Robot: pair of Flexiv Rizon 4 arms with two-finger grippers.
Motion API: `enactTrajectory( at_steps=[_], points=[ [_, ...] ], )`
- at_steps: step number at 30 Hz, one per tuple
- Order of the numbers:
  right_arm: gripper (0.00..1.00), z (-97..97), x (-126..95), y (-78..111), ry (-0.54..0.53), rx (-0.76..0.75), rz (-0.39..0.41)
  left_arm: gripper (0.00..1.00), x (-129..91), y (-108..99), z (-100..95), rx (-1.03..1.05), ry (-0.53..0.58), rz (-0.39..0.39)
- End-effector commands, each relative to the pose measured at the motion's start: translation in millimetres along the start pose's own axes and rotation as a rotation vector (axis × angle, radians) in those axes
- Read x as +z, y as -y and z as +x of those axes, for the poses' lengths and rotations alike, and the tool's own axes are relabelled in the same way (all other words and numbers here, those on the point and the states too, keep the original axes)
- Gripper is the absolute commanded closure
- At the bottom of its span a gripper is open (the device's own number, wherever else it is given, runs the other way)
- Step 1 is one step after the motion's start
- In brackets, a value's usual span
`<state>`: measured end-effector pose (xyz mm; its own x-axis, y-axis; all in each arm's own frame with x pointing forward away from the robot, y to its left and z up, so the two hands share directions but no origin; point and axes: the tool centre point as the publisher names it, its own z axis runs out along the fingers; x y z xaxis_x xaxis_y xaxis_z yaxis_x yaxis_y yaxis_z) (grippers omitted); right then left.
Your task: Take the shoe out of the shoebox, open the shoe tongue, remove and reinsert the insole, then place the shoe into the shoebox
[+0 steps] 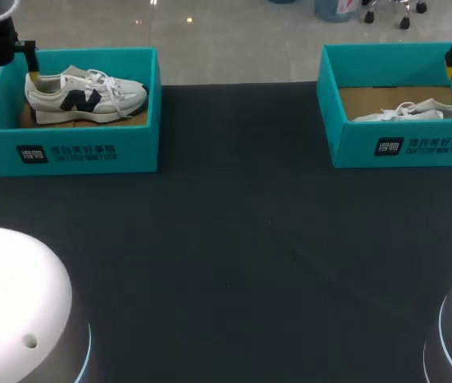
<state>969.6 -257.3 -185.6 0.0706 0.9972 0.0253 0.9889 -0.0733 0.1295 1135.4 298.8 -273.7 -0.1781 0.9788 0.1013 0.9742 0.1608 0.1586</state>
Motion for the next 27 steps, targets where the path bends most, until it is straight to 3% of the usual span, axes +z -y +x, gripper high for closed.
enactTrajectory(
  at_steps=[1,14,27],
  points=[
    [0.00,0.0,-0.1,-0.3,0.000,0.000,0.000,0.00,8.3,-16.7,-6.4,0.013,0.016,0.016],
    [0.00,0.0,-0.1,-0.3,0.000,0.000,0.000,0.00,29.8,-34.8,-11.5,0.111,0.042,0.008],
    [0.00,0.0,-0.1,-0.3,0.000,0.000,0.000,0.00,28.3,-33.5,-13.8,0.107,0.059,0.036]
  ],
)
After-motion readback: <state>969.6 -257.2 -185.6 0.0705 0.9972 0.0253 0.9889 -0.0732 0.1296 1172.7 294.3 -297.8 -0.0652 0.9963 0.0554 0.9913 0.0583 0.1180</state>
